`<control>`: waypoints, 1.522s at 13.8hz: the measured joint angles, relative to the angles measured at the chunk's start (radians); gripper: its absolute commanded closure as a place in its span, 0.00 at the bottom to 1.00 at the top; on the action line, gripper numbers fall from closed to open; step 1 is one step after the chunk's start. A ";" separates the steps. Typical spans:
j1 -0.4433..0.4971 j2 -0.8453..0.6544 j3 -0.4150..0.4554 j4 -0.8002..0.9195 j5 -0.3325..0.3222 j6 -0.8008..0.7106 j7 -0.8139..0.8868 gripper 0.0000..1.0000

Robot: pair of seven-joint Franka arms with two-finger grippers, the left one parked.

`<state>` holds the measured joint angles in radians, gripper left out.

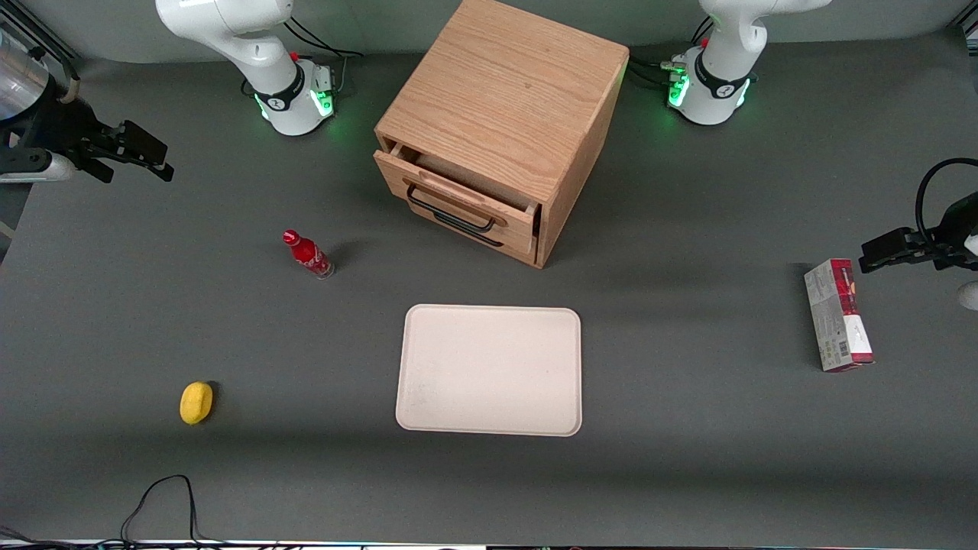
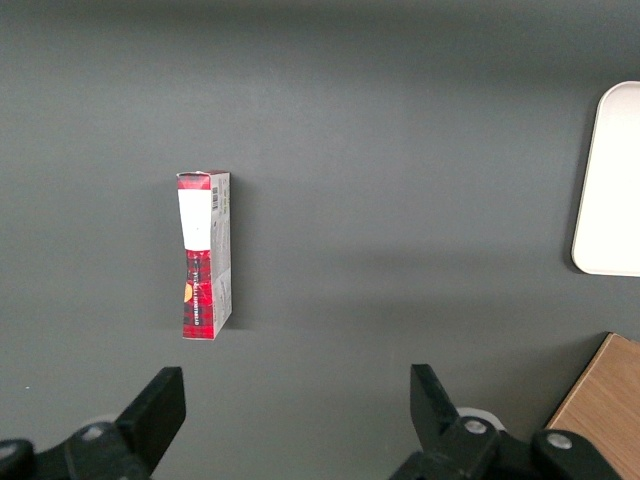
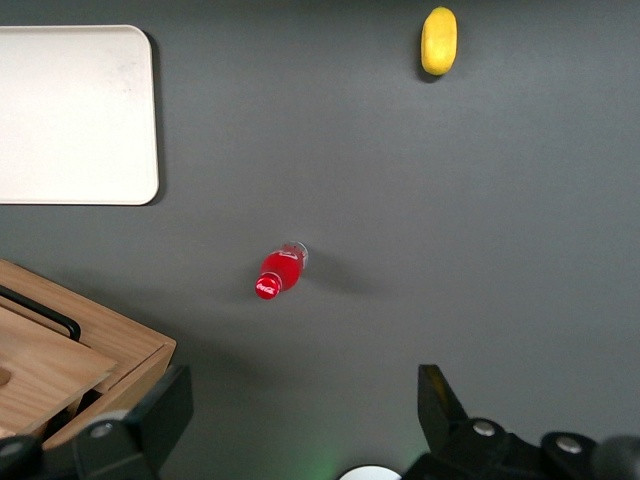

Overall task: Open upper drawer
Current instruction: 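Move the right gripper down to the upper drawer's black handle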

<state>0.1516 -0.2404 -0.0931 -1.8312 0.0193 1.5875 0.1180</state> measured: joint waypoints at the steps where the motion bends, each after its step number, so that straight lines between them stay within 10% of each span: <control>1: 0.000 0.003 -0.003 0.000 0.000 0.000 0.000 0.00; 6: 0.003 0.117 0.046 0.105 0.008 0.019 0.004 0.00; 16: 0.025 0.400 0.585 0.385 0.012 -0.002 -0.088 0.00; 21: 0.020 0.515 0.620 0.382 0.076 -0.002 -0.303 0.00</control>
<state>0.1714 0.2748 0.5274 -1.4491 0.0952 1.5858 -0.1851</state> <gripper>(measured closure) 0.000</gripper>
